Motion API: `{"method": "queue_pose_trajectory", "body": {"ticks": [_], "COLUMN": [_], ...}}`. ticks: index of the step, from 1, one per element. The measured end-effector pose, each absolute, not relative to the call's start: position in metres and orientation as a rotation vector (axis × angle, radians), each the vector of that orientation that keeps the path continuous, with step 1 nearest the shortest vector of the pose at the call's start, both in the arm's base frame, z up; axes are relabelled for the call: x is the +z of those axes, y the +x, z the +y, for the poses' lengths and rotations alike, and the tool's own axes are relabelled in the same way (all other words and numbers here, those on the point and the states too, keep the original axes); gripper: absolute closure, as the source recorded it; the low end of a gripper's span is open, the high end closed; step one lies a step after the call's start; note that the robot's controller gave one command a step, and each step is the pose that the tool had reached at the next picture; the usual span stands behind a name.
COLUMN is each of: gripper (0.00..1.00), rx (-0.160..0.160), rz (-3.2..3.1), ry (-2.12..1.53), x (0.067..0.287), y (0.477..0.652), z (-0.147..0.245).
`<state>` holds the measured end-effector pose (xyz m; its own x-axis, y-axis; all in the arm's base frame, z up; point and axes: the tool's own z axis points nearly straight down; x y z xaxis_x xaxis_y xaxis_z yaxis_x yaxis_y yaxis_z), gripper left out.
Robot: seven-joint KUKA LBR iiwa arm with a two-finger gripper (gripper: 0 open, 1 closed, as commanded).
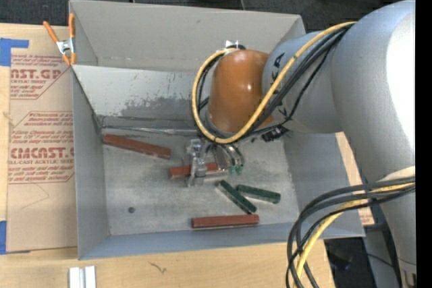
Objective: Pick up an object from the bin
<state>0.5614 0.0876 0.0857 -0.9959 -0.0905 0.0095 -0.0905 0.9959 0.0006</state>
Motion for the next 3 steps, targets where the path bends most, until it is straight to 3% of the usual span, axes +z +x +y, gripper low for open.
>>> {"method": "queue_pose_trajectory", "body": {"ticks": [2,3], "gripper": [1.0,1.0], "rx": [-0.001,-0.002], "rz": [-3.142,-3.141], "ry": [0.143,0.143], "x": [0.127,0.136], "y": [0.565,0.564], "z": [0.088,0.088]}}
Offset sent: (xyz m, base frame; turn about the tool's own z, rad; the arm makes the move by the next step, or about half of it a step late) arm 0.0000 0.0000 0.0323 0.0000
